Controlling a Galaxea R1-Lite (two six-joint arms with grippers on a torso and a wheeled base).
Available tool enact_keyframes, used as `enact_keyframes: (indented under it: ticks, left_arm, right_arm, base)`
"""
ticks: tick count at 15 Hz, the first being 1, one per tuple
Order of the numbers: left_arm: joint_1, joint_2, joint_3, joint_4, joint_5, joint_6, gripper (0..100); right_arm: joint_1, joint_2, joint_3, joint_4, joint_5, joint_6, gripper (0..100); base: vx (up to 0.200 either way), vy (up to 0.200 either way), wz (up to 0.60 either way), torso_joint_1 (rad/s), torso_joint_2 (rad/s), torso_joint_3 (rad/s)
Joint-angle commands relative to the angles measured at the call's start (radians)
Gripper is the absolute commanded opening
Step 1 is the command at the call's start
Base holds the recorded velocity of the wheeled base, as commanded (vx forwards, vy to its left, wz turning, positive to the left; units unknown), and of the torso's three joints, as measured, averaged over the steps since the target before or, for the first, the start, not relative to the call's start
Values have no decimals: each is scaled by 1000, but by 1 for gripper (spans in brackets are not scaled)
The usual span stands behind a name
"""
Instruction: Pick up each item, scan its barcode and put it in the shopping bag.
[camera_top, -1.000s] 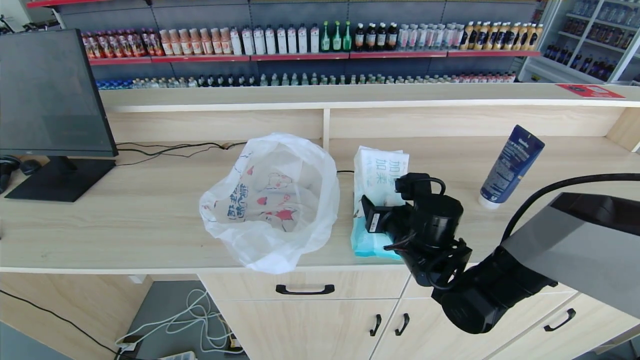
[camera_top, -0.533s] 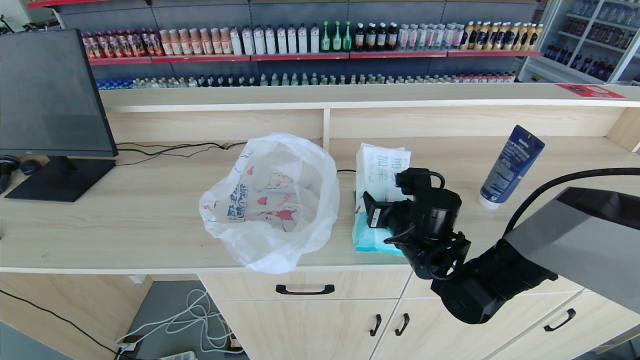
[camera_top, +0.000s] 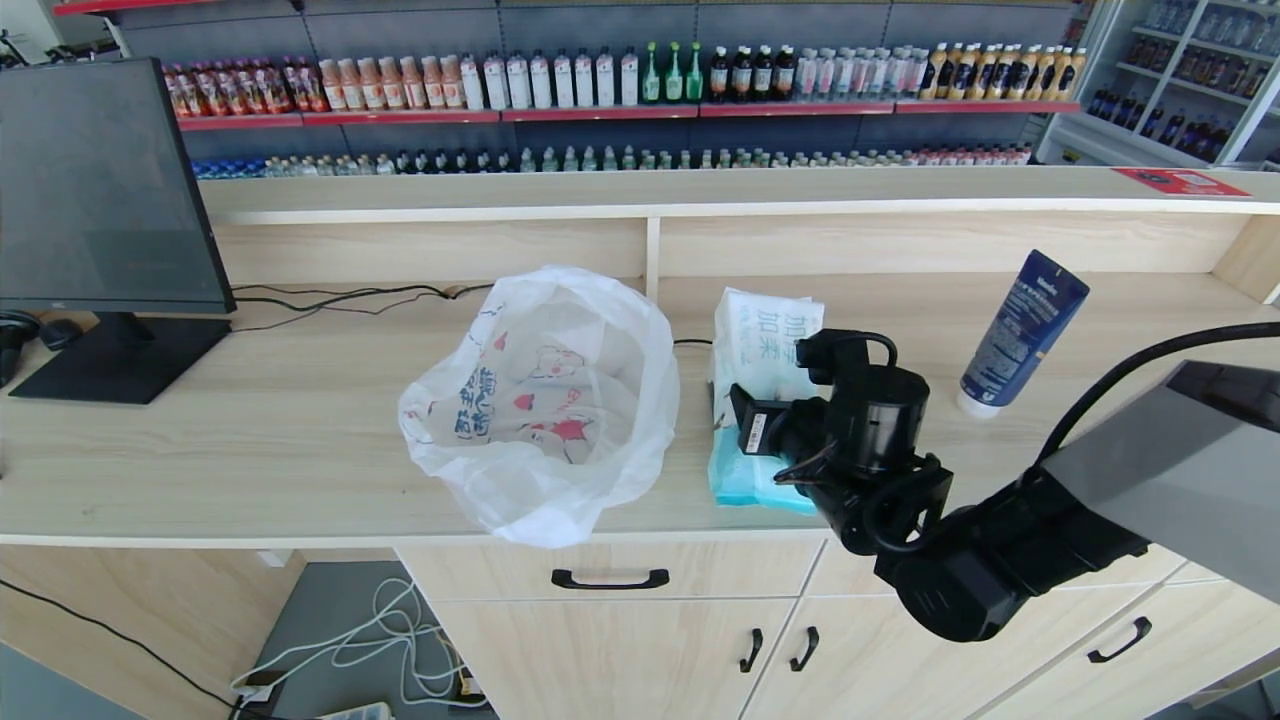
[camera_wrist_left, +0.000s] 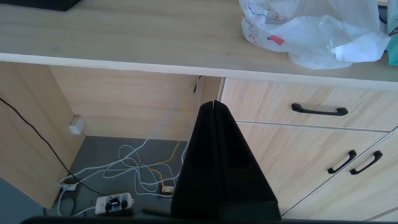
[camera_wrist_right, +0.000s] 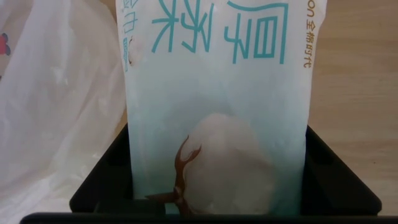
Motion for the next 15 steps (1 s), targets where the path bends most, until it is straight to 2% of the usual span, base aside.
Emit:
enact_keyframes:
  ticks: [1,8,11,12,15]
  left_arm:
    - [0,0,0,0,0,-1,0]
    - [1,0,0,0,0,-4,0]
    - [1,0,0,0,0,-2,0]
    - [0,0,0,0,0,-1,0]
    - [0,0,0,0,0,-1,0]
  right_arm:
    - [0,-8,2,-2,0,0,0]
    - [63,-200,83,-15,-7,-62,0]
    - [178,-266,189,-140,-54,-98,0]
    - [186,-280,218,-159,-61,-103,0]
    - [204,-278,296,-283,-61,-104,0]
  base:
    - [0,0,0,0,0,0]
    - [0,0,0,0,0,0]
    - [0,0,0,0,0,0]
    - [0,0,0,0,0,0]
    - [-200,0,0,9,4,5]
